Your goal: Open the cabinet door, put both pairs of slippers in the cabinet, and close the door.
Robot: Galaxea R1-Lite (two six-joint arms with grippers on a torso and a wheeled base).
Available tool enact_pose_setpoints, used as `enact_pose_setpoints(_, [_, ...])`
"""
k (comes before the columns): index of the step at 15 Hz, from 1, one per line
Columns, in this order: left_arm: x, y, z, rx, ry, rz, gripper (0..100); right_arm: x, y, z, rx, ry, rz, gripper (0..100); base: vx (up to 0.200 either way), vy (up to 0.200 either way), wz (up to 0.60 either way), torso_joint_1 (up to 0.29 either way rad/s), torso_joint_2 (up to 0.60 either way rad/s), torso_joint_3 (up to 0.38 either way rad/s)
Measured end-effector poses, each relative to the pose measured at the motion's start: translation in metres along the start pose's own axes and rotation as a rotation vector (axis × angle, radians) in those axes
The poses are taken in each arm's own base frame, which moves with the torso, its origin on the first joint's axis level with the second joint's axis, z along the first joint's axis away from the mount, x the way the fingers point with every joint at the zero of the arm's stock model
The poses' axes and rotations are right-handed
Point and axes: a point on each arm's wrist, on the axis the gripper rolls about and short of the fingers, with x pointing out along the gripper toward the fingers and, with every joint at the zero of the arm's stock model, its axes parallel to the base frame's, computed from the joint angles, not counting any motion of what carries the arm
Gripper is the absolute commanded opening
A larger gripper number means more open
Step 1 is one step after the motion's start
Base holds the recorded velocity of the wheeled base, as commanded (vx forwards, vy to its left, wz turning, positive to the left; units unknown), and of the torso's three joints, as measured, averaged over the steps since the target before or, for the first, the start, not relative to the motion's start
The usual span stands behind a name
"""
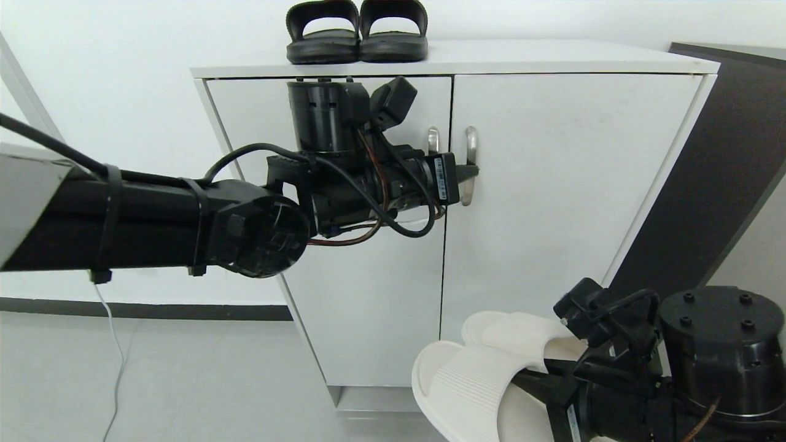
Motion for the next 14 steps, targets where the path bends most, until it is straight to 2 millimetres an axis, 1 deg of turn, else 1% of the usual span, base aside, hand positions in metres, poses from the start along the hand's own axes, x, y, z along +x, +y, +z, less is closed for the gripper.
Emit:
enact_pose_setpoints(2, [-0.011,-0.007,0.000,-0.004,0.009,-0.010,0,-0.001,0.002,-0.004,-0.005,0.014,0.022,0,0.000,0.000,0.00,0.000,0.00,0.000])
enact_pose_setpoints(5, [-0.030,-0.025,-0.002,-0.007,0.021,-0.042,0,-0.007,0.005,-0.009,-0.017,0.034,0.125,0,0.000,0.000,0.00,0.000,0.00,0.000])
enact_pose_setpoints(9, [-0.053,-0.040,-0.003,-0.007,0.033,-0.067,0,-0.012,0.005,-0.013,-0.051,0.034,0.142,0,0.000,0.000,0.00,0.000,0.00,0.000])
enact_pose_setpoints(11, [-0.066,-0.044,-0.002,-0.009,0.030,-0.070,0,-0.014,0.008,-0.014,-0.057,0.035,0.153,0,0.000,0.000,0.00,0.000,0.00,0.000])
enact_pose_setpoints(14, [-0.073,-0.036,0.004,-0.056,0.014,-0.051,0,-0.017,0.012,-0.019,-0.071,0.051,0.172,0,0.000,0.000,0.00,0.000,0.00,0.000])
